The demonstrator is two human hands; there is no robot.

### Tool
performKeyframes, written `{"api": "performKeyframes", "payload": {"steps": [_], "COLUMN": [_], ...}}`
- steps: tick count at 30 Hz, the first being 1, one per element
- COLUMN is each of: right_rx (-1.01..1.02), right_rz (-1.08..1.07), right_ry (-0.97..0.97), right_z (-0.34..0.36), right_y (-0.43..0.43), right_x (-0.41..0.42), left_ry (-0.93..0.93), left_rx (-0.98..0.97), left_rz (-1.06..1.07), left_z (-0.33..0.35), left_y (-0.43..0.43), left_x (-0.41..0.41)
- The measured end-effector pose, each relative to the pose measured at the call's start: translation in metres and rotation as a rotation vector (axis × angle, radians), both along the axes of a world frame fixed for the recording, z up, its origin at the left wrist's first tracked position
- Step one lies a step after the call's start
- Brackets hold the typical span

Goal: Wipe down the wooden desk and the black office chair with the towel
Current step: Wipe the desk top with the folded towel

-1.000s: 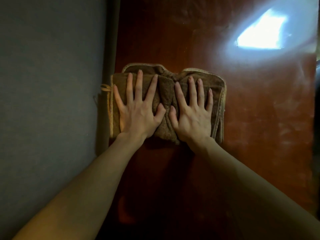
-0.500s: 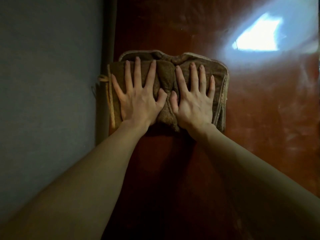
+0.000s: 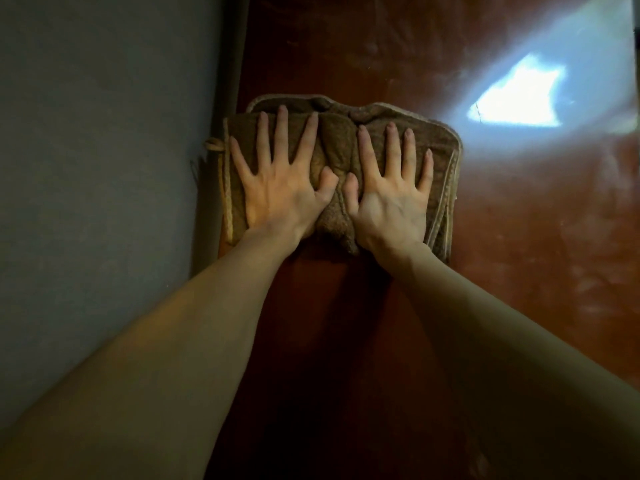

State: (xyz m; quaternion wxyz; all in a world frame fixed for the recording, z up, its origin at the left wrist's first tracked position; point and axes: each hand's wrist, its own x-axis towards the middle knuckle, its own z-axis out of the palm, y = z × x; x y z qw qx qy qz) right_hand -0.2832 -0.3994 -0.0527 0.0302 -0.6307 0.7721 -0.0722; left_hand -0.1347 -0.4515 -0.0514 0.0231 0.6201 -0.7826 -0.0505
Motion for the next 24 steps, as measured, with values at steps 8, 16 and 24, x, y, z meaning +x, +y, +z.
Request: {"api": "performKeyframes", "payload": {"steps": [8, 16, 24], "right_rx": [-0.002, 0.009, 0.007], "right_rz": [0.005, 0.023, 0.017], "right_ry": [-0.020, -0.010, -0.026], "right_z": [-0.001, 0.002, -0.002], "right_y": [0.010, 0.071, 0.150], "right_x": [0.002, 0.022, 0.046], "left_ry": [-0.001, -0.003, 0.001], "left_rx": [-0.013, 0.006, 0.023], "left_rz": [-0.026, -0.039, -0.049], "left_z": [0.003, 0.005, 0.003], "left_y": [0.011, 0.073, 0.149], "left_x": [0.007, 0.034, 0.061]}}
